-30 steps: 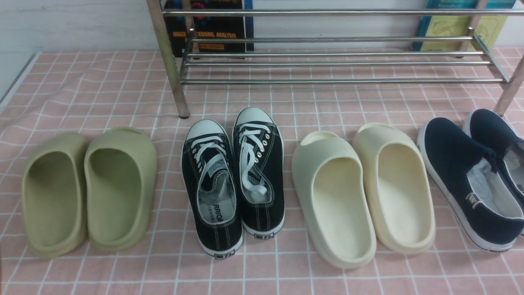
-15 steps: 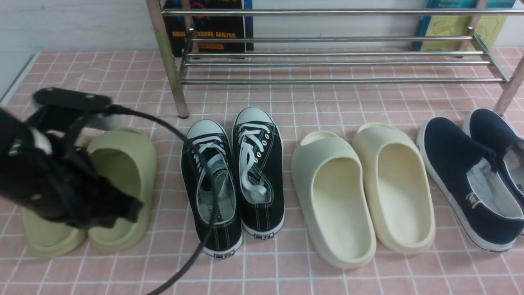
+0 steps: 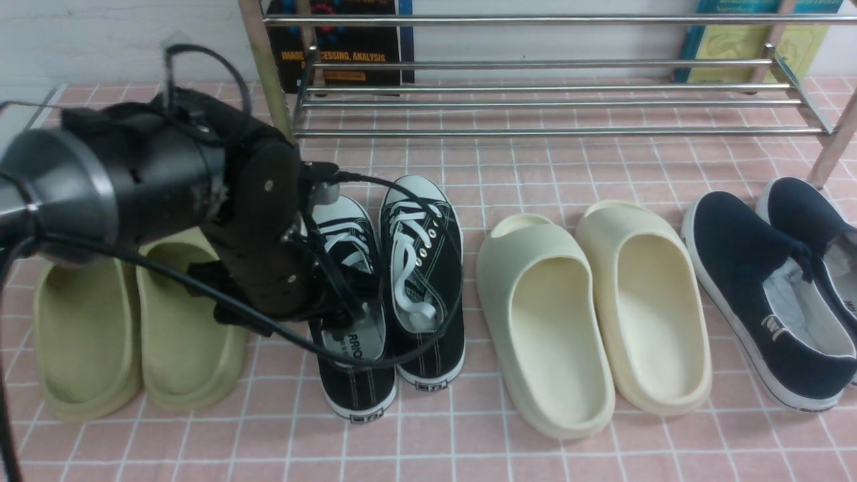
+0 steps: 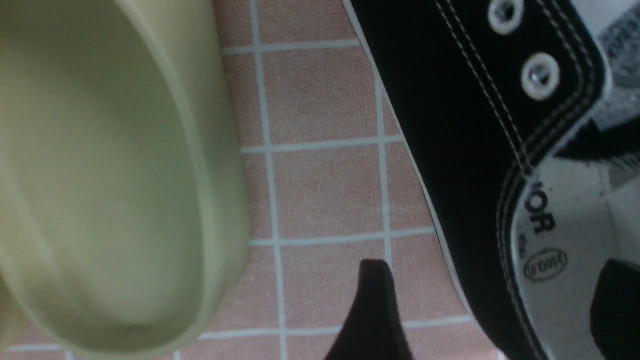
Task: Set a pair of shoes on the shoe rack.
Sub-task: Use the left arm to grab the shoe closest to it, then use the left arm to put a shoe into the shoe rack
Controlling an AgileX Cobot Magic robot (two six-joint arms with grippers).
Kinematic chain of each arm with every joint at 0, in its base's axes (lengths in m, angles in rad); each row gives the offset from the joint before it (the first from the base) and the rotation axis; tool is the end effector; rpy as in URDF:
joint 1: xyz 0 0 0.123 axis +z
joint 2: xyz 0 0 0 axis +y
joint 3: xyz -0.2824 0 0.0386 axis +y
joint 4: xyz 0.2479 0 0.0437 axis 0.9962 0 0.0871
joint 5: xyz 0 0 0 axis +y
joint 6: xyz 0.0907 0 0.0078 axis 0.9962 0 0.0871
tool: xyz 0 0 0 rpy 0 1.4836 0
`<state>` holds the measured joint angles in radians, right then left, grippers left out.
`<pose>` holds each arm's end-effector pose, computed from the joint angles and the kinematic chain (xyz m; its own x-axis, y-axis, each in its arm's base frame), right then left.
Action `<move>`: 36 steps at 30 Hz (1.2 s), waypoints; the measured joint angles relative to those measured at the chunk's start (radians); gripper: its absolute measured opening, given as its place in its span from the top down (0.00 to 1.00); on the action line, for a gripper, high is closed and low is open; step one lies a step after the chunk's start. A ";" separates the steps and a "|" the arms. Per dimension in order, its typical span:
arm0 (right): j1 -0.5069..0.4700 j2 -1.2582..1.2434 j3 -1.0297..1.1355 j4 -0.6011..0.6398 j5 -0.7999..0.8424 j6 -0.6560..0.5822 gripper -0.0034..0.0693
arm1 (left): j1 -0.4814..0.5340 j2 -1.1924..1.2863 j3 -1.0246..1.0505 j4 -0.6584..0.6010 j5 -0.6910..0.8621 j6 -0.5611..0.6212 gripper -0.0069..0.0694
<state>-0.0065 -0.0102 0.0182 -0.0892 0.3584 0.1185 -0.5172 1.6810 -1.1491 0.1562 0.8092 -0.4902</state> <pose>0.0529 -0.0032 0.1753 -0.2729 0.0367 -0.9613 0.0461 0.9986 0.0250 0.2952 -0.1561 0.2256 -0.9364 0.1066 -0.3343 0.1199 0.9926 -0.0192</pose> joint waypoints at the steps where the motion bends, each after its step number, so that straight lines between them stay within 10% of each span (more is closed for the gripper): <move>1: 0.000 0.000 0.000 0.000 0.000 0.000 0.62 | 0.000 0.000 0.000 0.000 -0.003 -0.002 0.17; 5: 0.000 0.000 0.000 -0.025 0.002 0.000 0.62 | 0.000 0.097 0.000 0.002 -0.027 -0.016 0.31; 12: 0.000 0.000 0.000 -0.028 0.002 0.000 0.62 | 0.000 0.084 -0.018 0.012 0.006 -0.018 0.86; 36: 0.000 0.000 0.000 -0.029 0.003 0.000 0.62 | 0.181 0.134 -0.456 -0.032 -0.079 0.076 0.89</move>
<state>-0.0065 -0.0102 0.0182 -0.1182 0.3611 0.1185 -0.3360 1.8149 -1.6048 0.1242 0.7299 -0.4139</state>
